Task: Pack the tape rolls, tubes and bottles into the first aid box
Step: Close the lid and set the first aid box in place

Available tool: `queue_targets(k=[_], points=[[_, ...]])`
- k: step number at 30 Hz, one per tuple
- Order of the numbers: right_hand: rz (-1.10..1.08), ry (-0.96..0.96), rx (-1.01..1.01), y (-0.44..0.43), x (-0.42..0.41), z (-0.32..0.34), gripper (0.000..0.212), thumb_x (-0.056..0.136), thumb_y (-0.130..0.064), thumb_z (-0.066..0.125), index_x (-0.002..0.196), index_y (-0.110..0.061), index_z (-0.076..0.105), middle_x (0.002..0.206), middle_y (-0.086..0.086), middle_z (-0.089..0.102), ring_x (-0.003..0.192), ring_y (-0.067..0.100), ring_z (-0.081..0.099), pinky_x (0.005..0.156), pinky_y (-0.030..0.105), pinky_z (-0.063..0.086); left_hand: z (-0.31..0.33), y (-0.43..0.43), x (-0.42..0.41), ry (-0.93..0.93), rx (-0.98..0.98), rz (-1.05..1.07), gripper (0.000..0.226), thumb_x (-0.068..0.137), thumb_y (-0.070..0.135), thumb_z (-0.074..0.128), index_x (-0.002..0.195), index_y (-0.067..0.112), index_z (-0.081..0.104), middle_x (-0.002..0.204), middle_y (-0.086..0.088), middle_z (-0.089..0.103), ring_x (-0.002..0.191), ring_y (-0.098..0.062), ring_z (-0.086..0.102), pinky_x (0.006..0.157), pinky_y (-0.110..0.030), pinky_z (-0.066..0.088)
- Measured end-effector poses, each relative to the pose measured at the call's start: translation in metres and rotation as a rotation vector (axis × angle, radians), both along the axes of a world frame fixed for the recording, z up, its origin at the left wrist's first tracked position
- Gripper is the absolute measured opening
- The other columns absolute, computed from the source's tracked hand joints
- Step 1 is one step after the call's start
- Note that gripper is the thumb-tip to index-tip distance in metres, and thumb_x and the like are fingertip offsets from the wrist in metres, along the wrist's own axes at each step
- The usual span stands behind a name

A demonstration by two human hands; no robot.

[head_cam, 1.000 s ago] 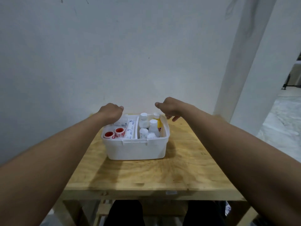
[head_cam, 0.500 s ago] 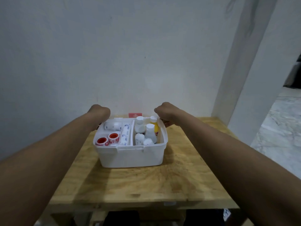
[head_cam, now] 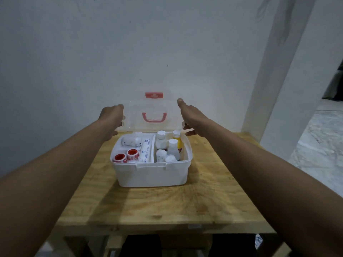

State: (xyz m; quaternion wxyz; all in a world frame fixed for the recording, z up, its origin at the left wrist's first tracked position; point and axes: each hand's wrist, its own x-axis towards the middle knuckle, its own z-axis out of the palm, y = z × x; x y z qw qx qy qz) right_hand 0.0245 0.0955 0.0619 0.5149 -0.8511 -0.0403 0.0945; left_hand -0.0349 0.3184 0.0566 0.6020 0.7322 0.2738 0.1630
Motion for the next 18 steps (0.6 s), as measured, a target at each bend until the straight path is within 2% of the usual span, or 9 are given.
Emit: queue_targets(k=[4,7,9,14,18], points=[[0.033,-0.054,0.018,-0.002,-0.006,0.009,0.085,0.094,-0.075,0.016,0.155,-0.018,0.030,0.149,0.011,0.045,0.120,0.033,0.054,0.090,0.045,0.048,0.013,-0.008,-0.014,-0.001,0.069,-0.033,0.051,0.102,0.051,0.031,0.135,0.022,0.055,0.127,-0.006,0.061,0.111,-0.025,0.058,0.095,-0.044,0.042],[0.032,-0.070,0.016,-0.009,-0.010,0.013,0.092,0.089,-0.082,0.014,0.149,-0.018,0.041,0.129,0.014,0.056,0.109,0.030,0.056,0.084,0.044,0.047,0.018,-0.010,-0.029,-0.018,0.078,-0.063,0.060,0.102,0.059,0.022,0.140,0.025,0.055,0.134,-0.006,0.058,0.119,-0.027,0.055,0.104,-0.048,0.040],[0.047,-0.068,0.021,-0.017,-0.015,0.014,0.093,0.086,-0.084,0.015,0.146,-0.019,0.046,0.122,0.012,0.058,0.109,0.028,0.056,0.087,0.045,0.049,0.019,-0.011,-0.039,-0.029,0.074,-0.078,0.064,0.101,0.062,0.020,0.141,0.025,0.054,0.137,-0.006,0.058,0.121,-0.027,0.055,0.105,-0.049,0.039],[0.131,-0.067,0.061,-0.034,-0.036,0.013,0.087,0.087,-0.083,0.021,0.138,-0.020,0.052,0.131,0.013,0.055,0.119,0.031,0.052,0.100,0.052,0.046,0.021,-0.015,-0.063,-0.030,0.078,-0.094,0.069,0.099,0.067,0.021,0.142,0.023,0.053,0.141,-0.006,0.055,0.128,-0.028,0.052,0.109,-0.051,0.038],[0.198,-0.037,0.081,-0.046,-0.053,0.008,0.081,0.088,-0.080,0.033,0.139,-0.019,0.051,0.139,0.010,0.052,0.127,0.031,0.049,0.107,0.055,0.041,0.013,-0.016,-0.081,-0.031,0.113,-0.112,0.066,0.094,0.070,0.033,0.129,0.022,0.062,0.126,-0.004,0.059,0.118,-0.026,0.056,0.102,-0.044,0.043]])
